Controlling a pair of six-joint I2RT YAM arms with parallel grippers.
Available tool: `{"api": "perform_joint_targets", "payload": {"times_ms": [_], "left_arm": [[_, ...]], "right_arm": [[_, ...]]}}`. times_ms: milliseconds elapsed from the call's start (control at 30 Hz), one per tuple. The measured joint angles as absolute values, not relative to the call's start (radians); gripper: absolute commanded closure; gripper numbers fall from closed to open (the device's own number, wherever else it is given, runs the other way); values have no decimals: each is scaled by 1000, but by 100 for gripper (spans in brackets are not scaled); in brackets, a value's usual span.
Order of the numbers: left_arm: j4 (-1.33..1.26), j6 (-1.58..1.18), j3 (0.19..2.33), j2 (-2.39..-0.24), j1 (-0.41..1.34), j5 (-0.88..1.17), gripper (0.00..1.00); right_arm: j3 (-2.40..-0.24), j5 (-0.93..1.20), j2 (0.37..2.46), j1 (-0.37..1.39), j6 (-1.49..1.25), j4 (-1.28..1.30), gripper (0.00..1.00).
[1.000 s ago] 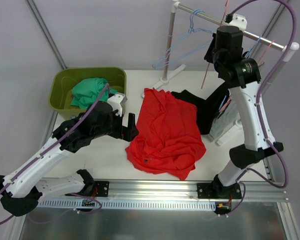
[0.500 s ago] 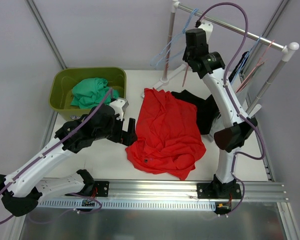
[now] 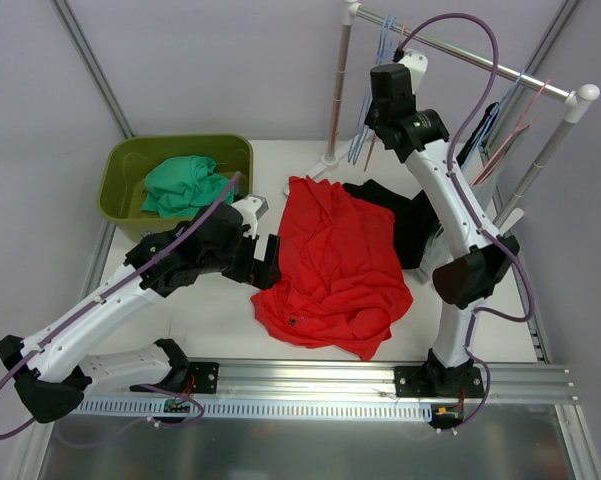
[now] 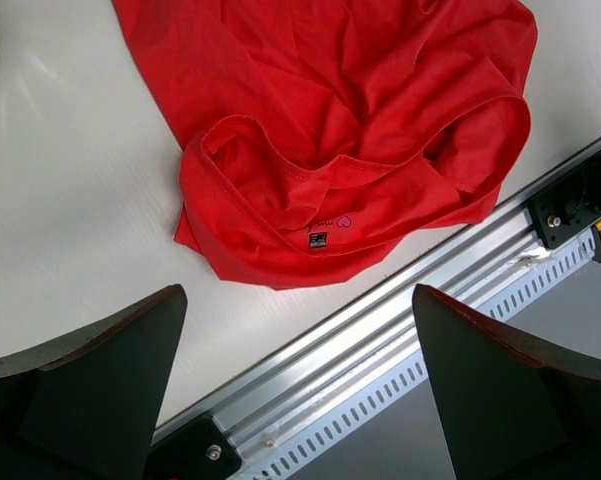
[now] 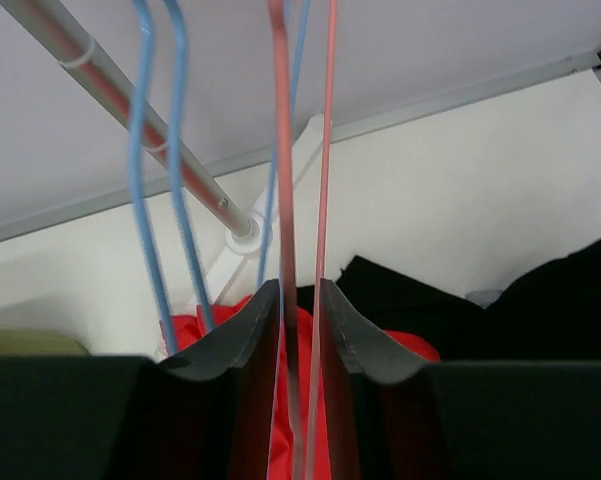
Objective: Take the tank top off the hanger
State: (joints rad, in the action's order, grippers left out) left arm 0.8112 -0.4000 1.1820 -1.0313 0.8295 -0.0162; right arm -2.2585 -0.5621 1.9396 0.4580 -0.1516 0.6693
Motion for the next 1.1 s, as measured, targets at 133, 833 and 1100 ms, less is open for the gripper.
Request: {"api": "perform_joint_targets", "payload": {"times_ms": [133,833,1100], "left_arm": [[811,-397,1182,-1060,830,-10,2],[706,-519,1524,-1853,845,16,1],[707,-635,1776,-2222,929,57,2]], "right_arm": [[-2144,-538,1845,448,-158,669,57],[-1520,-160,926,432,-52,663,0],[-1416,-134,702,430,-34,744,1]]}}
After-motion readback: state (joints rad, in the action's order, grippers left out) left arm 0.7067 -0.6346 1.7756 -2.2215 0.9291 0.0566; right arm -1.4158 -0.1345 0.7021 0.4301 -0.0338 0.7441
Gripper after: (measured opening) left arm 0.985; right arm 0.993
